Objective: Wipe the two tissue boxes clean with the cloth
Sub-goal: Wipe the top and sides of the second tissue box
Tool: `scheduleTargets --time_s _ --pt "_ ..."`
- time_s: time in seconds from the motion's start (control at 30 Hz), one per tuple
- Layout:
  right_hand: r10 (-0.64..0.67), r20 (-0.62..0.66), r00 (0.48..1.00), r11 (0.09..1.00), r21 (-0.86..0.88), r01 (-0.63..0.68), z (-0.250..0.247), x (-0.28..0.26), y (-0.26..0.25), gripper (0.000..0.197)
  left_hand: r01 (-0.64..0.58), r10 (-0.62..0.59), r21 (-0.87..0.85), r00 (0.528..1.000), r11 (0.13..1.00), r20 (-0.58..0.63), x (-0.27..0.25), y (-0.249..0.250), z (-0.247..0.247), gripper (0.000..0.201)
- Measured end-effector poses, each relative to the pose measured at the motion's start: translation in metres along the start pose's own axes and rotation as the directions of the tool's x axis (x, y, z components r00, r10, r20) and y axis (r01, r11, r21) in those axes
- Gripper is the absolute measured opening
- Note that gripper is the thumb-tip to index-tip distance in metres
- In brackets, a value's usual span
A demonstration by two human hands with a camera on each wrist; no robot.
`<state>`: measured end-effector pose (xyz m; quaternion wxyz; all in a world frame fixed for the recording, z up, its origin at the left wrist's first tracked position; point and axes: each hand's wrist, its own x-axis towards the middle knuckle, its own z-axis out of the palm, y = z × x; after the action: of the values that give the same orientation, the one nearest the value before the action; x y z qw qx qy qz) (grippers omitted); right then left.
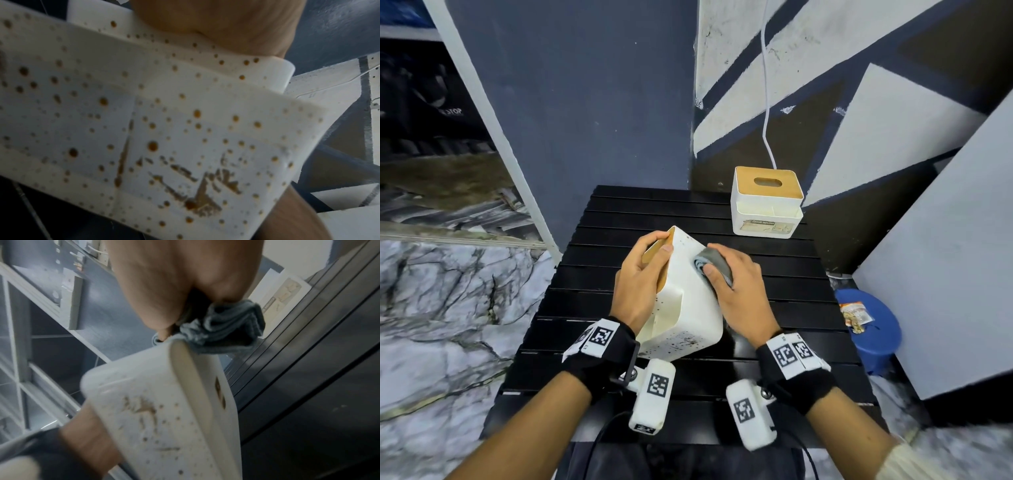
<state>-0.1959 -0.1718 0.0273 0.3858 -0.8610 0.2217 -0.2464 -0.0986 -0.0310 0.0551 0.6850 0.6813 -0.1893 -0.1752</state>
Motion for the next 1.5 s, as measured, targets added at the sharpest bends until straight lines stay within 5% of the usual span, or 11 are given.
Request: scheduleTargets --time_s 0.17,0.4,0.6,0.87,1.2,1.5 --pt "-0.096 0.034 0.995 0.994 -0.043 0.098 -0.001 -0.001 -0.019 0.047 -0.021 0.021 0.009 1.0 1.0 0.016 0.0 0.0 0.002 0.039" --pt "-0.021 0.046 0.999 0.998 -0.057 0.024 0.001 0.026 -0.008 0.051 -0.016 0.016 0.039 1.0 0.999 -0.001 0.001 0.0 0.0 0.018" --pt "-0.099 0.059 0.993 0.993 -0.057 0.103 -0.001 0.008 -0.031 0.041 -0.05 0.05 0.01 0.999 0.999 0.008 0.001 0.0 0.0 0.037" --pt "-0.028 0.101 0.994 0.996 -0.081 0.036 0.001 0.049 -0.014 0.049 -0.048 0.047 0.041 0.999 0.998 0.028 0.002 -0.002 0.001 0.017" --pt "-0.09 0.1 0.991 0.993 -0.061 0.096 -0.001 0.032 -0.039 0.04 -0.048 0.046 0.045 0.997 0.998 0.055 0.002 -0.005 0.001 0.03" --pt "0.063 0.254 0.965 0.998 -0.004 -0.064 -0.031 0.047 -0.042 0.027 -0.022 0.018 0.07 0.998 0.997 0.058 0.0 0.001 0.001 0.019"
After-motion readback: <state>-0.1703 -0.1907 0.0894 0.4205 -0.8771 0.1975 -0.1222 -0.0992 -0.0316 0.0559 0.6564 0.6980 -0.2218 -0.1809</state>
